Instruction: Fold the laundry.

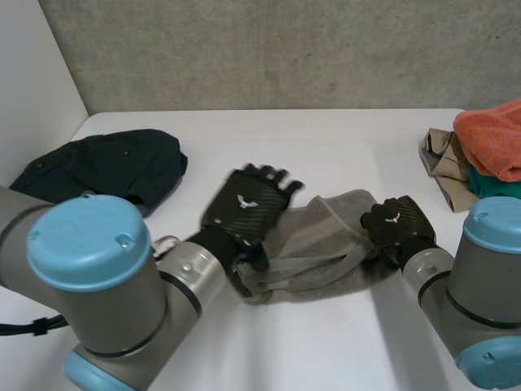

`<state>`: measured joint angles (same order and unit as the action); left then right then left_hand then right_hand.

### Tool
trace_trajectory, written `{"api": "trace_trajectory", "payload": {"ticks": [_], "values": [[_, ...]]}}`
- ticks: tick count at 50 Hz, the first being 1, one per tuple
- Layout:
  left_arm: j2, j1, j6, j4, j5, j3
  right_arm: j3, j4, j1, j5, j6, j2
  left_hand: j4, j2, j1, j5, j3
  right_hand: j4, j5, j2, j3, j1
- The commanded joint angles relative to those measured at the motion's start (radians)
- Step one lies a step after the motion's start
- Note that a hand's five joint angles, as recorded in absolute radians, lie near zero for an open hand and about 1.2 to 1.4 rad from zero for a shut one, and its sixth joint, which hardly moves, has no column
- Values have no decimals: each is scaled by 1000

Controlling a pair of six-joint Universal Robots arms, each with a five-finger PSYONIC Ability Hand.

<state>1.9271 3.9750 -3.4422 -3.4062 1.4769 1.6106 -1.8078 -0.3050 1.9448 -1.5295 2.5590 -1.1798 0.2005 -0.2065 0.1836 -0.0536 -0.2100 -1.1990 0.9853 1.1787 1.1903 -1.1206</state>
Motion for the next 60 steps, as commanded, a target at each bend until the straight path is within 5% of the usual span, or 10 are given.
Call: {"api": "trace_trajectory", "payload": {"ticks": [1, 16, 24, 26, 29, 30, 32, 42, 53, 60], "values": [[110, -43, 0, -10, -40, -90, -30, 14, -18, 22, -5, -14, -26, 32, -9, 54, 35, -197, 236, 218, 206, -276], [352, -83, -12, -5, -1, -313, -59, 6, -15, 34, -5, -21, -26, 32, -9, 54, 35, -197, 236, 218, 206, -276], [481, -34, -86, -1, 63, -449, -65, 3, -12, 34, -5, -17, -26, 32, -9, 54, 35, -197, 236, 218, 206, -276], [507, -10, -121, 1, 132, -484, -64, 1, -15, 34, -8, -11, -26, 32, -9, 54, 35, -197, 236, 218, 206, -276], [541, 62, -237, 1, 438, -543, -61, 0, -18, 34, -14, -4, -26, 32, -9, 54, 35, -197, 236, 218, 206, -276], [533, 91, -282, 8, 605, -551, -58, -2, -17, 34, -19, -1, -26, 32, -9, 54, 35, -197, 236, 218, 206, -276], [518, 111, -308, 13, 701, -541, -53, 0, -14, 34, -23, 2, -26, 32, -9, 54, 35, -197, 236, 218, 206, -276], [302, 56, -161, -17, 360, -292, -41, 11, -4, 34, -31, 22, -26, 32, -9, 54, 35, -197, 236, 218, 206, -276], [193, 47, -157, -29, 470, -196, -31, 104, -108, -6, -101, -26, -26, 32, -9, 54, 35, -197, 236, 218, 206, -276], [69, 88, -124, -30, 425, -74, 33, 92, -115, -3, -282, -112, -26, 32, -9, 54, 35, -197, 236, 218, 206, -276]]}}
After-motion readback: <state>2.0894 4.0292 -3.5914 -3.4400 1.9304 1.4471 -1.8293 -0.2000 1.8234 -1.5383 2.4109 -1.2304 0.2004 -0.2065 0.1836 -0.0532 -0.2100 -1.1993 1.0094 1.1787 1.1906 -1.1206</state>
